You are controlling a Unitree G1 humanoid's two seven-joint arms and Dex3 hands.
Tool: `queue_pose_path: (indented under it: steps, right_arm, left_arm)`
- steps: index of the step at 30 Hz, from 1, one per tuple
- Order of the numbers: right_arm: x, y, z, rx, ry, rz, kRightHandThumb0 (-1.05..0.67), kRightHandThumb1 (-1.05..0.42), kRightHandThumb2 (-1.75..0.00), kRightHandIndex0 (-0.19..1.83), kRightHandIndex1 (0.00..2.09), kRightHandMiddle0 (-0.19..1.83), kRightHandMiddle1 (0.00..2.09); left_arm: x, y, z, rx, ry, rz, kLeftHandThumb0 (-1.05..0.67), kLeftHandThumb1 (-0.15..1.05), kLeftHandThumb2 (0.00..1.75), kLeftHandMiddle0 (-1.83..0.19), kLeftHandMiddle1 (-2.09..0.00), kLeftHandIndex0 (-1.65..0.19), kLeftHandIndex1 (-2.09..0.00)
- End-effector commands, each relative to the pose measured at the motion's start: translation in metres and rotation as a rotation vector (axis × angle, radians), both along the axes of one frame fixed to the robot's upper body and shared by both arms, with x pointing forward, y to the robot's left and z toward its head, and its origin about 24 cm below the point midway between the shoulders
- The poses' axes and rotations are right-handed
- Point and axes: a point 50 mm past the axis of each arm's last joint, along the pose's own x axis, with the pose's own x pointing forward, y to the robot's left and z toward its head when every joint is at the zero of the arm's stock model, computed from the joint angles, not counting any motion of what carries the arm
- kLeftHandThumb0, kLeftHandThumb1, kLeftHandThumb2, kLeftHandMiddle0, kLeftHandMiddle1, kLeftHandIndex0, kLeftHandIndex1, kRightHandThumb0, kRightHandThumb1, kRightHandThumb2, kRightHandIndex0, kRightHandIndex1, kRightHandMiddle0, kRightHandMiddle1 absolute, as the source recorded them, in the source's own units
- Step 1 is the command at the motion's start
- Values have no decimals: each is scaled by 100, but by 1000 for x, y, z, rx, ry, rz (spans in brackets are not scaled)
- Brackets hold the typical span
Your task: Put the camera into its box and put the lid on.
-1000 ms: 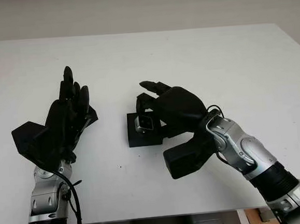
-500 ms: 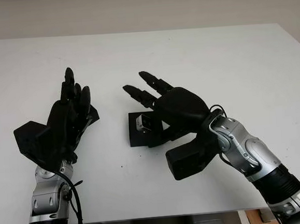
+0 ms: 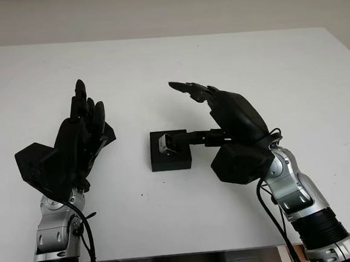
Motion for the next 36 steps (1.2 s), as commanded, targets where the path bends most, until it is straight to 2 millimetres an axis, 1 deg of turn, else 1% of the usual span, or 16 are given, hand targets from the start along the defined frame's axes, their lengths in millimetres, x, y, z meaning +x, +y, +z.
queue_pose_path:
  steps: [1, 6, 10, 13, 17, 19, 22, 25, 31, 34, 36]
  right_arm:
    - [0, -8, -6, -13, 33, -24, -79, -94, -5, 30, 32, 22, 71]
    - [-1, -11, -16, -18, 88, -27, -79, -90, -4, 29, 30, 25, 73]
    - [-1, -12, -21, -40, 124, -17, -78, -89, -4, 26, 28, 23, 72]
    - [-4, -8, -25, -66, 110, -4, -75, -87, -4, 26, 27, 25, 70]
    - [-7, -1, -32, -68, 71, 16, -77, -88, -5, 30, 28, 30, 72]
    - [-8, 2, -34, -60, 56, 19, -78, -88, -5, 31, 29, 29, 76]
    - [-8, 7, -36, -57, 35, 21, -79, -89, -5, 32, 31, 24, 91]
    - [-9, 12, -37, -55, 15, 29, -78, -89, -5, 31, 35, 19, 102]
    - [-11, 18, -39, -38, -15, 33, -77, -89, -5, 30, 41, 18, 108]
    - [-11, 18, -41, -32, -23, 27, -76, -90, -6, 27, 51, 18, 113]
    - [-11, 18, -42, -31, -21, 22, -75, -90, -6, 26, 54, 19, 114]
  left_arm:
    - [-2, 4, 3, 15, -16, 5, -77, 105, 53, 19, 0, 19, 0]
    - [-1, 5, 4, 24, -23, 13, -78, 105, 53, 19, 0, 19, 0]
    - [-1, 5, 4, 22, -22, 13, -77, 105, 52, 19, 0, 19, 0]
    - [-1, 6, 5, 21, -25, 6, -76, 105, 52, 19, 0, 19, 0]
    - [-1, 6, 5, 24, -24, 1, -77, 105, 53, 19, 0, 19, 0]
    - [-1, 6, 5, 29, -23, 4, -77, 105, 53, 19, 0, 19, 0]
    - [-1, 6, 5, 32, -20, 6, -77, 105, 53, 19, 0, 19, 0]
    - [-1, 6, 5, 26, -22, 5, -77, 105, 54, 19, 0, 19, 0]
    - [-2, 6, 4, 21, -26, 4, -77, 105, 53, 19, 0, 19, 0]
    - [-2, 6, 4, 16, -23, 5, -77, 105, 53, 19, 0, 19, 0]
    - [-2, 7, 4, 24, -25, 3, -77, 105, 54, 19, 0, 19, 0]
